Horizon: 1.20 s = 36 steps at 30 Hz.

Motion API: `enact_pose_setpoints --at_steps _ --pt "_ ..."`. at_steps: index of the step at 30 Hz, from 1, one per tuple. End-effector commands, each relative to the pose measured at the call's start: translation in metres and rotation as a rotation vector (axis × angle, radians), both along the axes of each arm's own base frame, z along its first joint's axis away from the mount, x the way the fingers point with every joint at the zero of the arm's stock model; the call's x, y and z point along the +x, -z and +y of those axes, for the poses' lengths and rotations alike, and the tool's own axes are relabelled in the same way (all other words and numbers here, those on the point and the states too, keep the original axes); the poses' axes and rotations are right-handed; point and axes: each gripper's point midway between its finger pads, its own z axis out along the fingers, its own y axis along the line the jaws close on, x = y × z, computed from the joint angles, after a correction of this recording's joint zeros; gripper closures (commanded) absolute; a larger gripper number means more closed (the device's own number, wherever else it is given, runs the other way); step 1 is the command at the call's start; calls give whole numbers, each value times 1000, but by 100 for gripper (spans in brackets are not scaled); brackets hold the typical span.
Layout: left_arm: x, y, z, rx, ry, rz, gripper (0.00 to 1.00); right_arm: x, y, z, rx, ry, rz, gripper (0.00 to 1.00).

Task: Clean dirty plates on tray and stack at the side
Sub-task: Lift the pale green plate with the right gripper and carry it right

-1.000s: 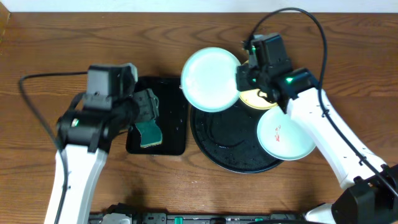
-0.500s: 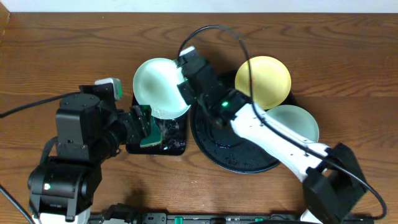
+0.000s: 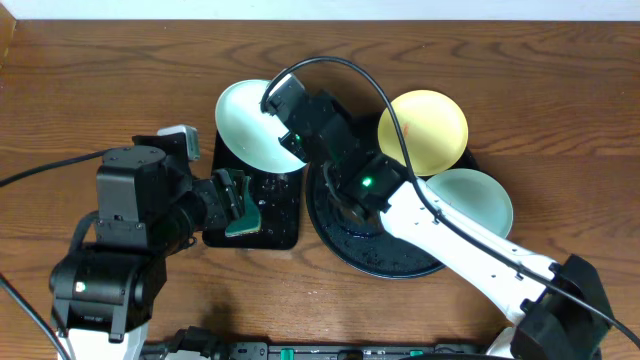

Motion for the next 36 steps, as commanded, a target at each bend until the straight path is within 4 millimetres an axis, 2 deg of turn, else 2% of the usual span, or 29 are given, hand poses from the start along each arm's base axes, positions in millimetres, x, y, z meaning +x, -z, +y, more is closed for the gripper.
enact_pose_setpoints --at_steps 1,5,21,36 --pt "4 -4 2 17 0 -9 28 -7 -32 -4 -49 18 -102 99" --pt "6 -1 2 19 1 2 28 -12 -41 -5 -87 45 -150 99" --pt "6 -1 2 19 1 4 28 -12 -54 -3 -94 59 -210 99" --pt "6 -1 2 19 1 5 27 -19 -56 6 -126 26 -233 99"
